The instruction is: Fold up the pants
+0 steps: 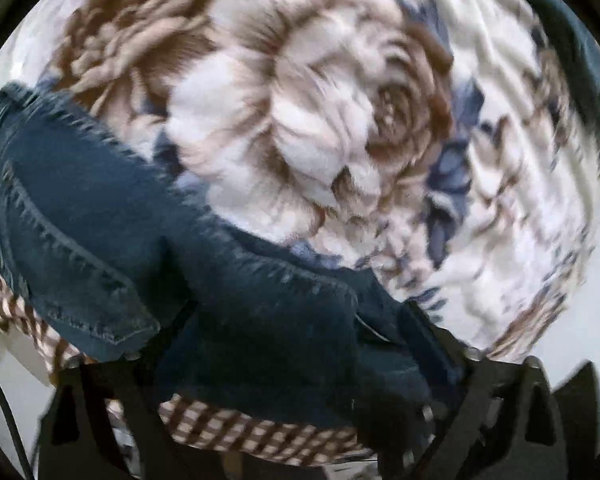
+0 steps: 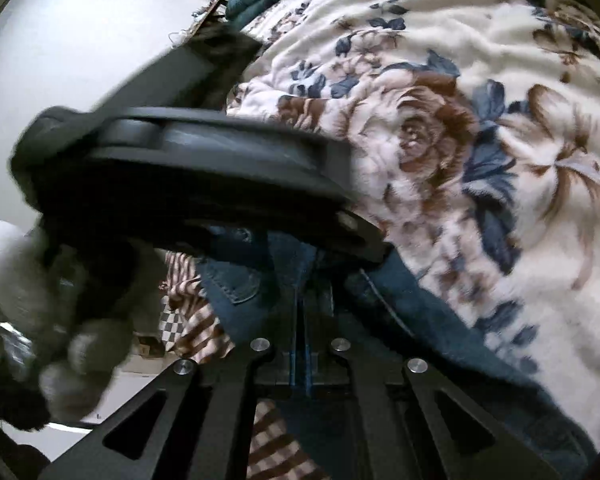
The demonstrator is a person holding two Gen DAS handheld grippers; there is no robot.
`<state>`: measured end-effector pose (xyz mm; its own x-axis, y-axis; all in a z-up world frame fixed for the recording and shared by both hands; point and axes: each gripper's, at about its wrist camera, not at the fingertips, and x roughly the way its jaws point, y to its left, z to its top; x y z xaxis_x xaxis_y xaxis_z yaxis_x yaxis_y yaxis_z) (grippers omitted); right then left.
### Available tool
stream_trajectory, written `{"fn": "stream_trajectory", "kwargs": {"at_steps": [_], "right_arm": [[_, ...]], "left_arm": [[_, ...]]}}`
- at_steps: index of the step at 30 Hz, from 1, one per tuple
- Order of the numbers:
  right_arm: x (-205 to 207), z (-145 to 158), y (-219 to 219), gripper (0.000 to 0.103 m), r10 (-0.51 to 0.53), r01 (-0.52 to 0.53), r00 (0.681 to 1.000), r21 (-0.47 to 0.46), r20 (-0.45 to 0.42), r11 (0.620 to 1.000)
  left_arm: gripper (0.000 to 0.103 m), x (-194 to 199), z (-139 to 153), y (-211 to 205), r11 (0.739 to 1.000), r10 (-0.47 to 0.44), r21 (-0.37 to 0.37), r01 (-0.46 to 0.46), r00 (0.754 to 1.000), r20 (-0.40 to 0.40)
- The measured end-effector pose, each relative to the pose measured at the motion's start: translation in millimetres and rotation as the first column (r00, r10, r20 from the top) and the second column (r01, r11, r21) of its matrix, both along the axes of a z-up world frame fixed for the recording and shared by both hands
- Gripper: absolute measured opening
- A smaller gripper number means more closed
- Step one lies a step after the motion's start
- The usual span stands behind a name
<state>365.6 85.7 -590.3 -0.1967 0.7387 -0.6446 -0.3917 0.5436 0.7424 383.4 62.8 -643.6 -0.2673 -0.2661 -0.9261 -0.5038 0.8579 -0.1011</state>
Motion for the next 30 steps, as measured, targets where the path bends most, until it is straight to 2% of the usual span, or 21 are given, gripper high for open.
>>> {"fn": "stream_trajectory", "kwargs": {"at_steps": [1,4,6,7,8,10,11,12,13,14,16,17,18,20,23,24,26,28,29,30], "right_arm": [[-2,0,-2,0.003,0.001,0.0,1.0,0.017,-0.015,1.0],[-3,-7,-6,0.003,0.014,-0.012,0.998,0.037,-0.056,0.999],[3,-16,-9,0.006,0.005,0.003,0.991,0.055,-0.135,0.998],[9,-22,-17,0.006,-0.019,0.036,0.979,0.08,-0.203,0.996],[17,-33,-29,0.007,-0.058,0.094,0.952,0.105,-0.301,0.99],[27,-46,-43,0.01,-0.11,0.174,0.909,0.126,-0.403,0.977],[33,-53,-52,0.017,-0.138,0.223,0.88,0.14,-0.454,0.965],[37,-61,-56,0.031,-0.146,0.248,0.854,0.144,-0.499,0.958],[40,-69,-58,0.038,-0.139,0.263,0.824,0.153,-0.549,0.953],[42,-81,-55,0.047,-0.111,0.269,0.782,0.172,-0.614,0.947],[43,-96,-42,0.049,-0.053,0.248,0.728,0.19,-0.683,0.95],[41,-105,-31,0.053,-0.007,0.224,0.696,0.208,-0.718,0.952],[40,-114,-22,0.066,0.016,0.217,0.66,0.211,-0.751,0.953],[41,-131,-7,0.068,0.016,0.206,0.614,0.18,-0.789,0.962],[44,-146,14,0.071,0.005,0.197,0.584,0.147,-0.811,0.969],[45,-149,21,0.074,0.01,0.2,0.573,0.151,-0.819,0.968],[49,-154,32,0.075,-0.02,0.208,0.559,0.117,-0.829,0.971],[53,-156,44,0.075,-0.035,0.186,0.576,0.09,-0.817,0.978],[55,-152,46,0.072,-0.053,0.182,0.592,0.069,-0.804,0.981],[56,-145,46,0.056,-0.056,0.16,0.626,0.058,-0.778,0.985]], "left_arm": [[0.058,-1,-3,-3,0.999,-0.027,0.028,0.027,1.0,-0.011],[0.043,-5,-3,-4,0.998,-0.051,0.046,0.05,0.999,0.012],[0.04,-12,1,1,0.999,-0.034,0.036,0.033,0.999,0.032],[0.039,-14,3,2,0.999,-0.024,0.033,0.023,0.999,0.038],[0.039,-17,6,4,1.0,-0.008,0.029,0.007,0.999,0.047],[0.039,-22,10,6,1.0,0.014,0.018,-0.015,0.998,0.058],[0.039,-25,12,8,1.0,0.028,0.012,-0.029,0.998,0.065],[0.039,-28,15,9,0.999,0.046,0.005,-0.046,0.996,0.073],[0.039,-30,15,7,0.999,0.048,0.003,-0.048,0.996,0.076],[0.039,-32,18,9,0.999,0.052,-0.001,-0.053,0.995,0.083],[0.039,-34,24,9,0.999,0.053,-0.009,-0.053,0.994,0.1],[0.036,-36,28,10,0.999,0.052,-0.015,-0.051,0.993,0.108],[0.038,-37,33,11,0.998,0.054,-0.013,-0.053,0.992,0.112],[0.04,-43,44,15,0.996,0.084,-0.047,-0.078,0.985,0.147],[0.047,-54,61,34,0.994,0.111,-0.034,-0.106,0.973,0.201],[0.053,-55,61,41,0.994,0.104,-0.008,-0.105,0.972,0.211],[0.053,-56,50,58,0.992,0.111,0.035,-0.121,0.973,0.201],[0.053,-60,32,76,0.984,0.157,0.061,-0.17,0.972,0.176],[0.053,-62,24,82,0.981,0.172,0.065,-0.185,0.971,0.167],[0.053,-64,14,88,0.979,0.179,0.073,-0.191,0.972,0.153]]}}
